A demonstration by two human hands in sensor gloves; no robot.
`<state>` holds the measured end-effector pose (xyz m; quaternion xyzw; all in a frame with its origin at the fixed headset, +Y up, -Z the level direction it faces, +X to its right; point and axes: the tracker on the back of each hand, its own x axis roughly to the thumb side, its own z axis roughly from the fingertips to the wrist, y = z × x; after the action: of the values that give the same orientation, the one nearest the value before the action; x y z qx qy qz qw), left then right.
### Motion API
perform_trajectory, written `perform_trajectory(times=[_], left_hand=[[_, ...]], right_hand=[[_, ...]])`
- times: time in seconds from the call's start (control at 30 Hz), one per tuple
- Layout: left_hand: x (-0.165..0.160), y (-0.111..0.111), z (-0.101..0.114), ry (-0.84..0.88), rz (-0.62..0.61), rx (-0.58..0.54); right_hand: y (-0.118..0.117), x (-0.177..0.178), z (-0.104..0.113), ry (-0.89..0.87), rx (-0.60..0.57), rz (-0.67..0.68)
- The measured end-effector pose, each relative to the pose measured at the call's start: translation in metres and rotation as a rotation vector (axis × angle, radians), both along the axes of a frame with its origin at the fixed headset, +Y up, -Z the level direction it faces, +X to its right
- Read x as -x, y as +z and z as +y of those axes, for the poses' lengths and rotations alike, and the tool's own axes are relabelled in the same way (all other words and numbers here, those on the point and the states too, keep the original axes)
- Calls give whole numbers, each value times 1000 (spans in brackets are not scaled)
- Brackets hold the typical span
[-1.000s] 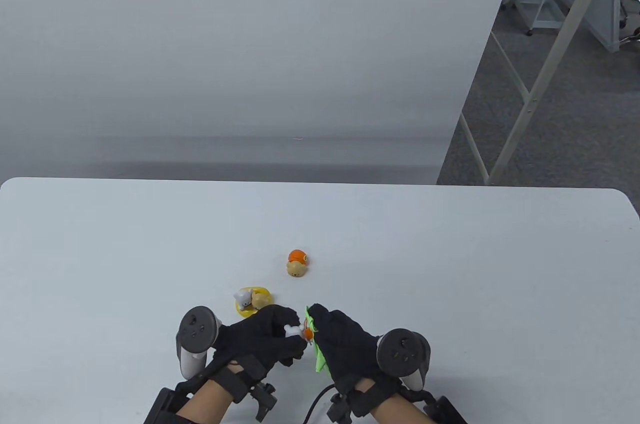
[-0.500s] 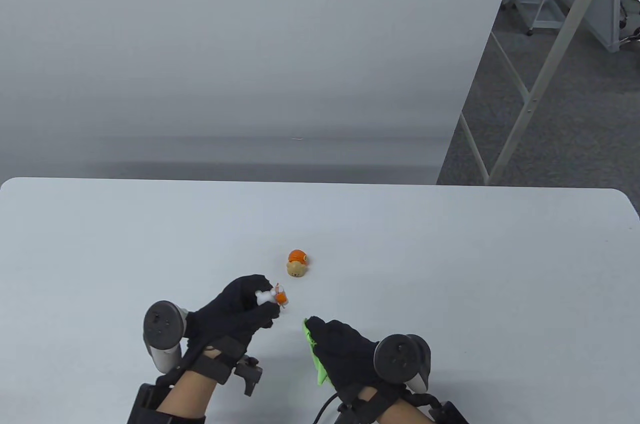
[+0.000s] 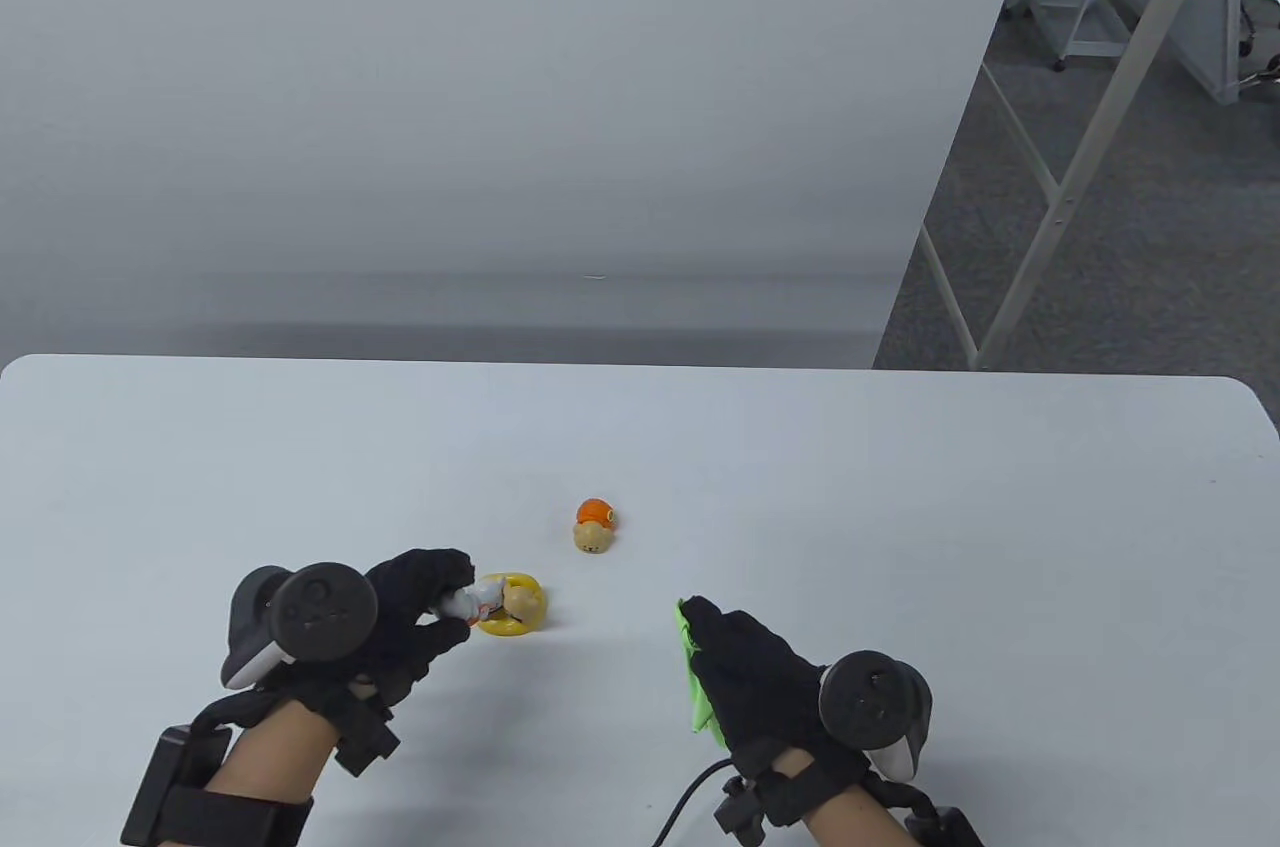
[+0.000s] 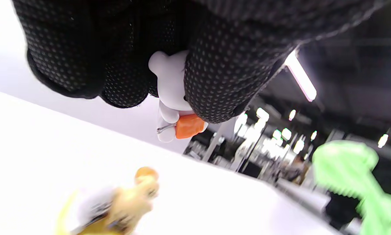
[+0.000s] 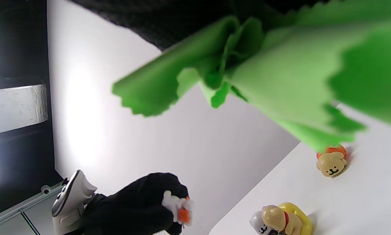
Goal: Dust the small ornaments
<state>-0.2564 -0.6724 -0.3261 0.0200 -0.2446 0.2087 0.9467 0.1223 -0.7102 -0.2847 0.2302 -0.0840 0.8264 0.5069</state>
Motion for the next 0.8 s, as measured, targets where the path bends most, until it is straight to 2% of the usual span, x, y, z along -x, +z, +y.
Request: perform_trajectory(times=[0.07,0.3,0.47,0.8], left_hand=[[2,-4,-17,-56,-7,57],[3,-7,-59,-124,-5,119],[2,-9,-74,-191,0,143],[5,-8,-92,-262,0,187]], right_hand=[[0,1,-2,22,-2,-1],[0,2,-3,42,8,-3],[1,2,-4,51,11,-5],[1,1,-5,53,22,-9]])
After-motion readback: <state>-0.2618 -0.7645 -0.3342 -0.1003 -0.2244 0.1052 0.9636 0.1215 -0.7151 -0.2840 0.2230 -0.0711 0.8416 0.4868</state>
